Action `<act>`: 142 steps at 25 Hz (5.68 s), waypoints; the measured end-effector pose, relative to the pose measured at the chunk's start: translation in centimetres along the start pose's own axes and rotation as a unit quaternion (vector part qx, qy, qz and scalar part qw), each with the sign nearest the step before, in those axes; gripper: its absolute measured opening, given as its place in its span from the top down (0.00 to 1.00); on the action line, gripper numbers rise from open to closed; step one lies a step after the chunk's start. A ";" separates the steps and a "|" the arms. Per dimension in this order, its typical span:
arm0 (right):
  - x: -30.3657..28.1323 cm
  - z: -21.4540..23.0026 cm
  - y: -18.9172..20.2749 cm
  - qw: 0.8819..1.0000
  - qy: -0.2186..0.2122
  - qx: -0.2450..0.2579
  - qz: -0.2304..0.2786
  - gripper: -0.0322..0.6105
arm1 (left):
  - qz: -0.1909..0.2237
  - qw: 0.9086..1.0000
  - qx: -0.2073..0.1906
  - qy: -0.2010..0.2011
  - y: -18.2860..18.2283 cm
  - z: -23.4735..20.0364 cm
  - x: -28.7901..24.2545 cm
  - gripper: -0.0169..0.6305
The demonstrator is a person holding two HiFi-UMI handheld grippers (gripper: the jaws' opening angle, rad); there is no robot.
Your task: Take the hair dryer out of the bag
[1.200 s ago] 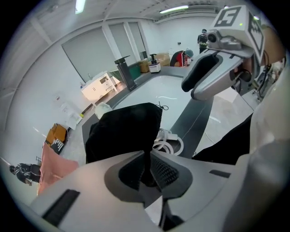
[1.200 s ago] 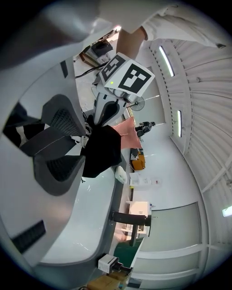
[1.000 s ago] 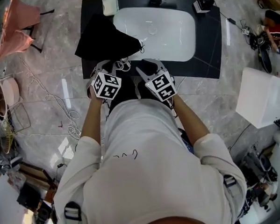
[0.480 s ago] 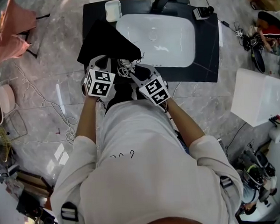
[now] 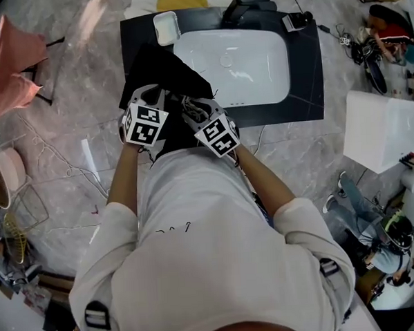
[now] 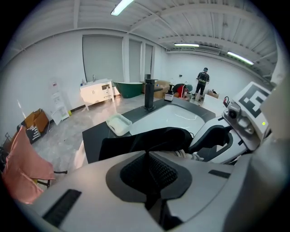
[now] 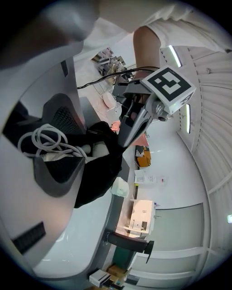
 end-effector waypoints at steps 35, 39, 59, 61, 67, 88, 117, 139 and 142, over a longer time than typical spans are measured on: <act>-8.2 3.5 1.6 0.995 0.051 0.021 -0.085 0.44 | 0.046 0.994 0.031 0.096 0.9 0.3 1.2 0.80; -8.2 3.7 1.5 0.995 0.050 0.014 -0.084 0.46 | 0.029 0.995 0.031 0.086 3.3 -0.1 3.7 0.63; -5.4 2.5 0.9 0.997 0.026 -0.008 -0.076 0.50 | -0.094 0.995 0.040 -0.014 12.4 -6.4 -1.6 0.86; -4.9 2.2 1.3 0.997 0.020 -0.010 -0.078 0.51 | -0.093 0.995 0.042 -0.017 12.2 -6.9 -1.8 0.86; -3.0 1.6 2.8 0.996 -0.004 -0.015 -0.086 0.51 | -0.094 0.994 0.042 -0.037 11.6 -8.2 -2.2 0.85; 4.4 0.5 8.0 0.992 -0.067 0.010 -0.103 0.51 | -0.100 0.986 0.078 -0.105 11.4 -8.9 -2.5 0.87; 13.2 7.4 6.5 0.994 -0.023 -0.104 0.019 0.51 | -0.087 0.971 0.178 -0.133 11.2 -8.7 -1.6 0.76; 5.6 5.5 -4.4 0.985 -0.009 -0.143 0.095 0.51 | 0.092 0.972 0.197 -0.094 5.4 -3.0 8.4 0.84; 5.9 6.3 -4.5 0.983 -0.016 -0.150 0.102 0.51 | 0.109 0.973 0.184 -0.081 3.1 -1.0 6.9 0.92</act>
Point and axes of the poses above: the fingertips, and each gripper's own axes: x backward along the fingers, z to its right, y out of its underside, the point moved 1 cm from there along x, backward along the fingers, and after that the axes turned 7 degrees about y, right-handed, at the moved point
